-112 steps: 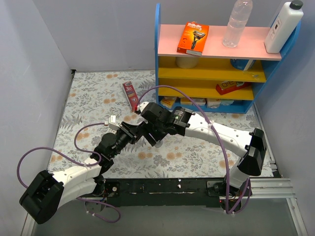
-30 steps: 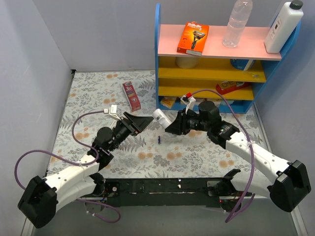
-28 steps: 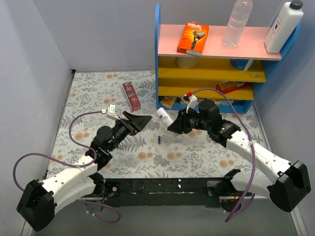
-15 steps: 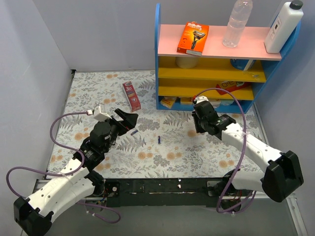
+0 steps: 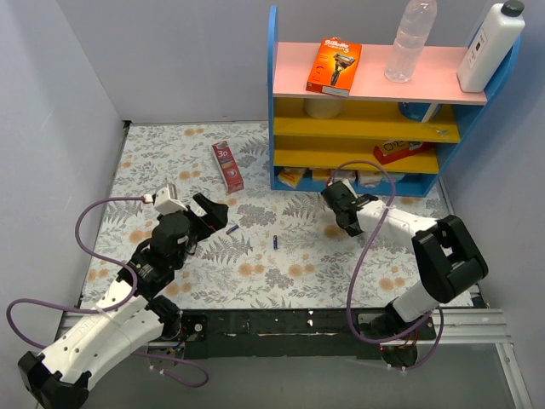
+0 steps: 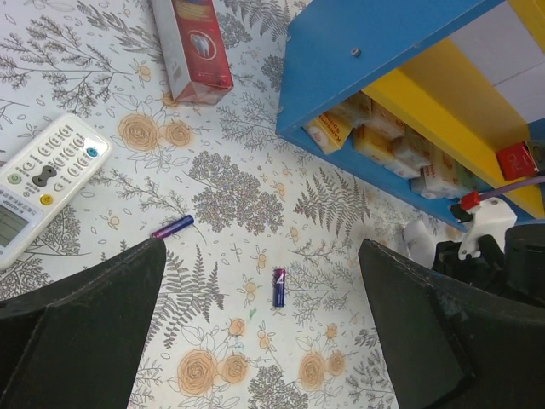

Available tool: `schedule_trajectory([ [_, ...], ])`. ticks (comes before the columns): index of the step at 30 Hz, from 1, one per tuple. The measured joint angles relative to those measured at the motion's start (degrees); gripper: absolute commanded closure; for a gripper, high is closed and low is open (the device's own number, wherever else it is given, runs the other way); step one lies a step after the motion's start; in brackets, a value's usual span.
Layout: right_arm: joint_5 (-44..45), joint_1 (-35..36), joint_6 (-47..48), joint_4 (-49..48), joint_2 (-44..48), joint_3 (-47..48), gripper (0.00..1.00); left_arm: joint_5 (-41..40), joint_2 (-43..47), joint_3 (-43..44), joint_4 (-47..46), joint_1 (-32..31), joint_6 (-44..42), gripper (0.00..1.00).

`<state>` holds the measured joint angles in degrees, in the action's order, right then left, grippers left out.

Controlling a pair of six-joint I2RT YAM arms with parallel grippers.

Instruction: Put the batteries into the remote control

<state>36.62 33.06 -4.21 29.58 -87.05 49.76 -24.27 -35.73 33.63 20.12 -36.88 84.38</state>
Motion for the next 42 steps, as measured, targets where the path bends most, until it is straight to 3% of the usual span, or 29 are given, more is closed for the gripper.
schedule_trajectory([
  [10,1.49,-0.09,5.64,-1.55,-8.26,0.59,0.95,-0.35,-2.36,1.42,0.24,0.0,-2.75,0.02],
  [12,0.39,-0.11,6.1,-1.01,-8.46,1.2,0.82,-0.26,-3.02,1.42,0.24,0.0,-2.78,0.02],
  [14,-1.07,-0.33,6.27,-0.48,-8.48,1.77,0.75,-0.15,-3.23,1.42,0.24,0.0,-2.78,0.02],
  [15,-1.9,-0.37,6.38,-0.11,-8.48,2.08,0.65,-0.15,-3.23,1.42,0.24,0.0,-2.78,0.02],
  [21,-8.83,-0.31,7.8,3.04,-8.41,4.22,0.41,-0.15,-3.32,1.42,0.02,0.0,-2.8,0.02],
  [29,-18.34,0.11,7.39,7.28,-6.49,5.66,0.25,-0.07,-4.63,1.46,-1.29,0.0,-2.71,0.02],
  [36,-24.83,0.48,5.95,7.63,6.45,5.75,0.17,1.05,-6.58,1.46,-2.4,0.0,-1.44,0.02],
  [42,-27.1,0.46,3.34,-2.05,24.22,4.7,0.07,2.21,-9.94,1.49,-2.56,0.0,0.39,0.02],
])
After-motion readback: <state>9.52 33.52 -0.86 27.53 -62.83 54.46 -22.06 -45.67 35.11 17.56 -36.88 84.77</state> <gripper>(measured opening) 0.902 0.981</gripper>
